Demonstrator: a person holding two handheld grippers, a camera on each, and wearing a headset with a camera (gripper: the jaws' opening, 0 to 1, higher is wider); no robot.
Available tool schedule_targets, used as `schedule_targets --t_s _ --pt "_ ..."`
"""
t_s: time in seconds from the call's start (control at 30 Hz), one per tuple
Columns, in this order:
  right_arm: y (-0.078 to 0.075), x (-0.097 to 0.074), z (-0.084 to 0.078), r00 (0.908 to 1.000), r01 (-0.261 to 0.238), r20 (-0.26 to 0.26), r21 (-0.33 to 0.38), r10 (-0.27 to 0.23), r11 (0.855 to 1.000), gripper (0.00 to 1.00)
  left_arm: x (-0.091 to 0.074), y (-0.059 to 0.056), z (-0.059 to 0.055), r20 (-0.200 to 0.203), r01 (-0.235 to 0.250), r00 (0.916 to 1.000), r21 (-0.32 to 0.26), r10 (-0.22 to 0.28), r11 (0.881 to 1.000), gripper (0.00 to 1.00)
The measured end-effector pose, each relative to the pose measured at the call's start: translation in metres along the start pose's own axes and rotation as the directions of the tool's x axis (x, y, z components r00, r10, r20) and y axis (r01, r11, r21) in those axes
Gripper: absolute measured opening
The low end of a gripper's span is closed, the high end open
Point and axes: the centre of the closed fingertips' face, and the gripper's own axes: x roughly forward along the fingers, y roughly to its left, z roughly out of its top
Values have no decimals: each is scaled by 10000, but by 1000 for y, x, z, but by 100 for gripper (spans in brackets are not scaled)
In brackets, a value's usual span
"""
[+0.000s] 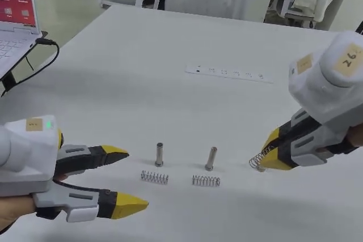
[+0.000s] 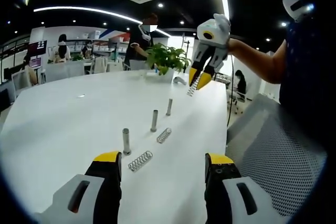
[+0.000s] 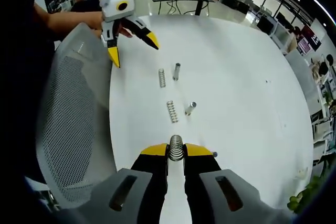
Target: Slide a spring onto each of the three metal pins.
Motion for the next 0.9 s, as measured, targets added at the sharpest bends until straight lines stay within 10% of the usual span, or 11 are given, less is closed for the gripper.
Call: schedule_targets --t_s 0.9 --pt "-57 14 -43 9911 402 -1298 780 -298 9961 8 2 1 -2 -28 -31 10000 -69 31 10000 62"
